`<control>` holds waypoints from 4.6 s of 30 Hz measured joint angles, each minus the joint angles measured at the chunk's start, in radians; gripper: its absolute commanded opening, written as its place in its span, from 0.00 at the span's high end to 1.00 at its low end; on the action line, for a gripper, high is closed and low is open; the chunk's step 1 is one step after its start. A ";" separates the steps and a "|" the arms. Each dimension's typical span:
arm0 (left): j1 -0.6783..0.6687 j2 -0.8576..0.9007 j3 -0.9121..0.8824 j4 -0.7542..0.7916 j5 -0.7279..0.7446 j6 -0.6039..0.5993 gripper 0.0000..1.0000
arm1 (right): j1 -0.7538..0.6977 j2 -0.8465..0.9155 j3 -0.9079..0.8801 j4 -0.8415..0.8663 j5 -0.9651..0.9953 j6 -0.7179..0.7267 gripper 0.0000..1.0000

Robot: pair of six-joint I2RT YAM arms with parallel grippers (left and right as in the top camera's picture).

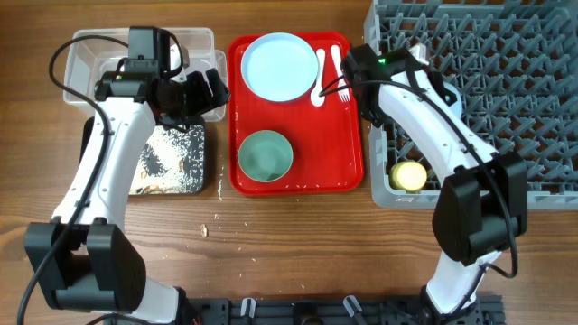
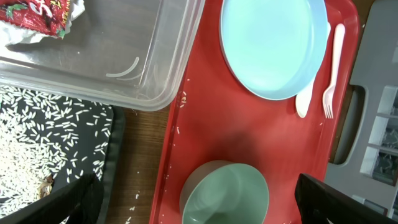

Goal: Sort waste into correct bins and load items into the dishwasher rack
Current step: 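Lower the light blue bowl into the dish rack and release, then move the right gripper back to the red tray over the green bowl, then grasp the green bowl by its rim with the right gripper and lift, then carry the green bowl to the dish rack and release it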

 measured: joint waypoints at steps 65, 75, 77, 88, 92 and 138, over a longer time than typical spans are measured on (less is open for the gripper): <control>0.000 0.000 0.000 0.000 0.000 0.000 0.00 | 0.179 0.009 0.000 -0.068 -0.209 -0.164 0.15; 0.000 0.000 0.000 0.000 0.000 0.000 0.00 | 0.179 0.008 0.137 0.119 -0.397 -0.194 0.01; 0.000 0.000 0.000 0.000 0.000 0.000 0.00 | 0.179 0.005 0.162 0.199 -0.560 -0.203 0.01; 0.000 0.000 0.000 0.000 0.000 0.000 0.00 | 0.183 -0.003 0.057 0.530 -1.354 -0.109 0.34; 0.000 0.000 0.000 0.000 0.000 0.000 0.00 | 0.185 -0.003 -0.084 0.618 -1.415 0.013 0.40; 0.000 0.000 0.000 0.000 0.000 0.000 0.00 | -0.025 -0.472 -0.104 0.600 -0.507 0.155 0.96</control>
